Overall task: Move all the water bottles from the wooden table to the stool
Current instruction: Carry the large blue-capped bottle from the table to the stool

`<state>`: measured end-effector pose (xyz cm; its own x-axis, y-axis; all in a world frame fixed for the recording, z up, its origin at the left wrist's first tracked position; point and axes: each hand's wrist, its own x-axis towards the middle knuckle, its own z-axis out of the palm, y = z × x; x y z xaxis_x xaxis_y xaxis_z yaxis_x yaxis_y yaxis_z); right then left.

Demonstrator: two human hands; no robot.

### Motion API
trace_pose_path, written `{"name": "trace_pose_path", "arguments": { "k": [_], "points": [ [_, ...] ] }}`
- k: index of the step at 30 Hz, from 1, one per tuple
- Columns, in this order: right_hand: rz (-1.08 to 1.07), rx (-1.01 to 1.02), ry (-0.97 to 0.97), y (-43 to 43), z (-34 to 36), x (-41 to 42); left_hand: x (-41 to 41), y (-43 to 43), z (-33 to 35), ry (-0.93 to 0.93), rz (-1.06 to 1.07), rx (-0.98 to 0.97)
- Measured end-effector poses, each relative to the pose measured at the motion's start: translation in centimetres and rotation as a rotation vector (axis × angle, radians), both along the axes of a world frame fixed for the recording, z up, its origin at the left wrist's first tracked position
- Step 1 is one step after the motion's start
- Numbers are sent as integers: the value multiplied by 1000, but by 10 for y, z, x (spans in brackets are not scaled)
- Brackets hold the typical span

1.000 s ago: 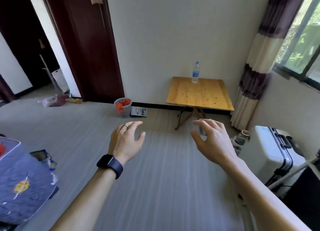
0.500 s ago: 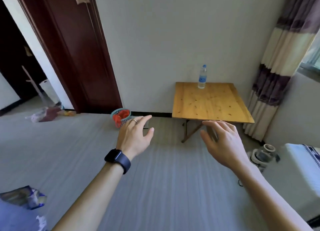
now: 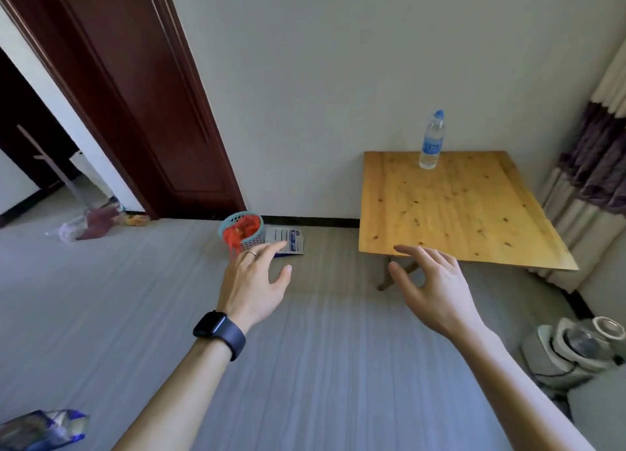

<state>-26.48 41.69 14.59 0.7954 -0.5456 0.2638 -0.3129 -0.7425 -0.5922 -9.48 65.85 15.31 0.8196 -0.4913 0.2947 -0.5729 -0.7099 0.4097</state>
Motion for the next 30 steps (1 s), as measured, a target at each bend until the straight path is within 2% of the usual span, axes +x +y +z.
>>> {"name": "trace_pose_path", "arguments": {
  "k": [10,20,30],
  "points": [
    [-20,35,103,-53,-34,180,186,-69,-39,106,-64,5],
    [-232,90,154,-106,-47,354,416,-150,-32,119,-207,106],
    [-448,204,182,-205,-82,473,555,-316,-49,106,-478,177]
  ]
}}
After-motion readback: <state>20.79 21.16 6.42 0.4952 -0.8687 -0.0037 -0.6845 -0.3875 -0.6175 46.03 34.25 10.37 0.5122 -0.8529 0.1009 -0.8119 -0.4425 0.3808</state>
